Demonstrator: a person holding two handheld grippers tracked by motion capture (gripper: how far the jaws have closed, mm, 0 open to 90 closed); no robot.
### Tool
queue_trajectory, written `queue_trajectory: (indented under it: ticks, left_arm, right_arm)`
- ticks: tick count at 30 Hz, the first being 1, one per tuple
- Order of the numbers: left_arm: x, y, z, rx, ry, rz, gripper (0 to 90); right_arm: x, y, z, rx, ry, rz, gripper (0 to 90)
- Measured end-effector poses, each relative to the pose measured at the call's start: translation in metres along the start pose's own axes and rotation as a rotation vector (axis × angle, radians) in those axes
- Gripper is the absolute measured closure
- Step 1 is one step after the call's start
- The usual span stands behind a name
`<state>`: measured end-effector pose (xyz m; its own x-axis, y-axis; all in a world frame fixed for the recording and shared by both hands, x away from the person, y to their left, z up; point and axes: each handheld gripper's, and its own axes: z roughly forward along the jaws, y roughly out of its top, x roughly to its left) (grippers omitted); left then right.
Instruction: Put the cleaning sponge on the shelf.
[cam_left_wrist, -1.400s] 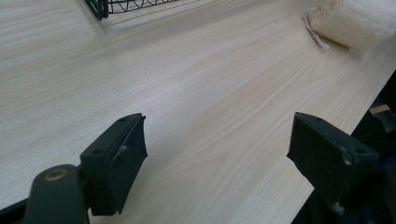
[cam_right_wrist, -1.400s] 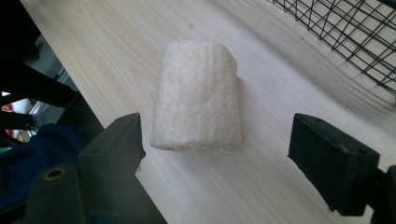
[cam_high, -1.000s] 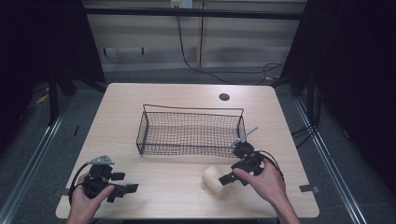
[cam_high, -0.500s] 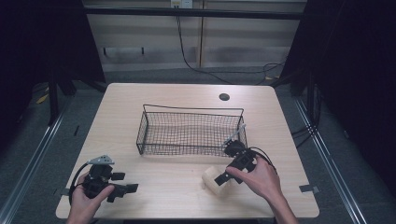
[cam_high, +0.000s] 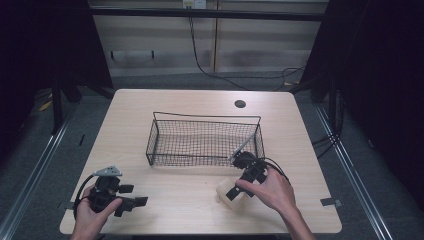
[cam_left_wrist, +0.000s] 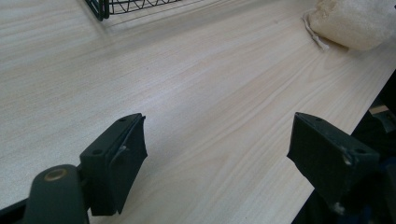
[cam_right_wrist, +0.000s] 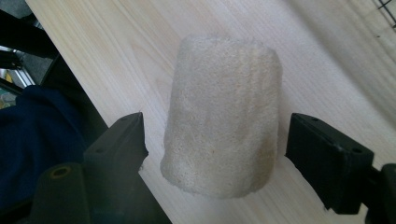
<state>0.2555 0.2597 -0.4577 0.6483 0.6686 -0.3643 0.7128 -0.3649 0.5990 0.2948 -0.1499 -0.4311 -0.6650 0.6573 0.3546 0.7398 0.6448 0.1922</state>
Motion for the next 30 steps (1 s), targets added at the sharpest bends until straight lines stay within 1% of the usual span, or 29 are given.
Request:
queue_trajectory:
  ticks: [1,3,4,8,9,11,16,17,18,19,21,24,25,29,30]
  left_arm:
    - [0.0,0.0,0.0,0.0,0.0,0.0,18.7]
    - [0.0,0.0,0.0,0.001,0.0,0.001,18.7]
    - [0.0,0.0,0.0,0.001,-0.001,0.001,18.7]
    - [0.0,0.0,0.0,0.001,0.0,0.0,18.7]
    - [0.0,0.0,0.0,0.001,-0.001,0.0,18.7]
    - [0.0,0.0,0.0,-0.002,-0.001,-0.001,18.7]
    - [0.0,0.0,0.0,0.002,-0.001,0.001,18.6]
    - [0.0,0.0,0.0,0.002,-0.001,0.0,18.6]
    - [0.0,0.0,0.0,0.004,0.002,0.002,18.6]
    - [0.0,0.0,0.0,0.006,0.003,0.002,18.6]
    - [0.0,0.0,0.0,0.004,-0.002,0.001,18.6]
    - [0.0,0.0,0.001,0.005,0.0,0.002,18.6]
    - [0.0,0.0,0.001,0.005,-0.001,0.003,18.6]
    - [0.0,0.0,0.0,0.008,-0.002,0.007,18.6]
    - [0.0,0.0,0.0,0.008,-0.002,0.007,18.6]
  right_arm:
    - [0.001,0.0,0.001,-0.004,0.008,0.011,19.7]
    - [0.0,0.001,0.004,0.008,0.006,0.0,19.9]
    - [0.0,0.002,0.005,0.019,0.006,0.007,20.0]
    - [0.001,0.004,0.009,0.037,-0.006,-0.001,20.7]
    - [0.002,0.004,0.012,0.042,-0.018,-0.002,21.8]
    - [0.002,0.005,0.013,0.045,-0.019,0.002,21.8]
    - [0.004,0.008,0.02,0.079,-0.028,0.004,22.2]
    - [0.003,0.009,0.021,0.088,-0.026,-0.004,22.4]
    - [0.004,0.009,0.022,0.092,-0.021,0.011,23.3]
    - [0.004,0.01,0.023,0.095,-0.028,0.004,24.1]
    - [0.006,0.011,0.024,0.112,-0.036,0.016,23.9]
    - [0.006,0.013,0.025,0.123,-0.034,0.015,24.2]
    - [0.005,0.013,0.026,0.126,-0.037,0.008,24.4]
    - [0.006,0.013,0.026,0.136,-0.032,0.018,25.2]
    - [0.007,0.013,0.025,0.139,-0.031,0.03,25.3]
